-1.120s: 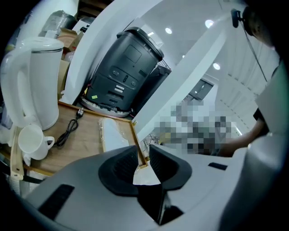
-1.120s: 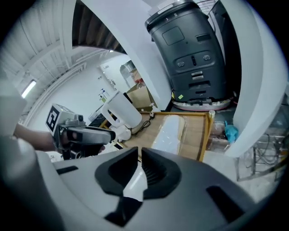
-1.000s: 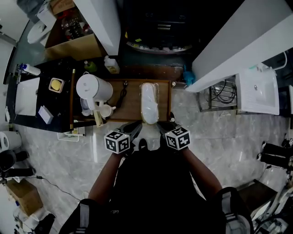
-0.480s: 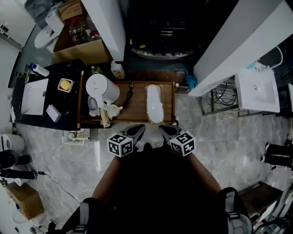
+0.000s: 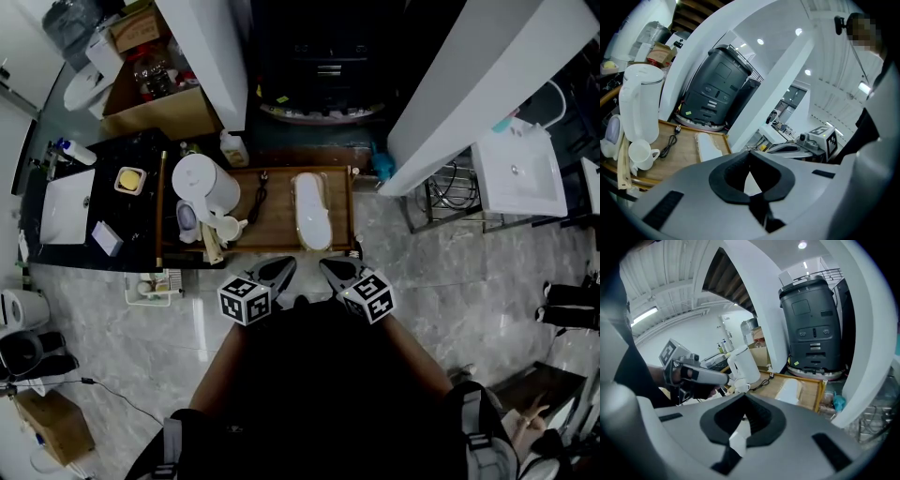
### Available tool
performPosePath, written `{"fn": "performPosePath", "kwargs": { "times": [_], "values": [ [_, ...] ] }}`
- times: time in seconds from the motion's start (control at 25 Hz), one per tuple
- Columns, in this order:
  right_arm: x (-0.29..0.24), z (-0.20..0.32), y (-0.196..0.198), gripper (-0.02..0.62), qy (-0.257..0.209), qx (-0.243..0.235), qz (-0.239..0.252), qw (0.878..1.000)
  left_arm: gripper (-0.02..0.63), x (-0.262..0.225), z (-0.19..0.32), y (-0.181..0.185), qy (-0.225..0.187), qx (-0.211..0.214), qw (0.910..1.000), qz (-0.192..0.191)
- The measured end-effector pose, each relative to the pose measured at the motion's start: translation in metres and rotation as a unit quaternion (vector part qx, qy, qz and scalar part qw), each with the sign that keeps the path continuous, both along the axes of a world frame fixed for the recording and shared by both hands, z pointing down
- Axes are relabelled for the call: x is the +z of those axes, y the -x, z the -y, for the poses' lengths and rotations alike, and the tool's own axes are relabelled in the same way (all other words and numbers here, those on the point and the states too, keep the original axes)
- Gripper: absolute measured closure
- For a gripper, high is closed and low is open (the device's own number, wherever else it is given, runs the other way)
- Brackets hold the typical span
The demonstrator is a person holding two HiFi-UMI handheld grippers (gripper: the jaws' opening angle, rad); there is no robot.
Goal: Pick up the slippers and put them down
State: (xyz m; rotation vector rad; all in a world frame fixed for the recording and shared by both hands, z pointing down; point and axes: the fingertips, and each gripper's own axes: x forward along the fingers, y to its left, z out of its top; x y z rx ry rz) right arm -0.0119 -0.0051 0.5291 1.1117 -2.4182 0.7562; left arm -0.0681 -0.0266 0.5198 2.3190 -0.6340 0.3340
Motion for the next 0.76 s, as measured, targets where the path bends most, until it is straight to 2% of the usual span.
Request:
{"fn": "performPosePath", "kwargs": {
  "times": [0.76],
  "values": [
    [0.002,-0.017,-0.007,0.589,-0.003,0.012,0.0,1.0,0.595,0.002,-0.017,-0.008,0.002,0.017,0.9999,0.002]
  ]
}}
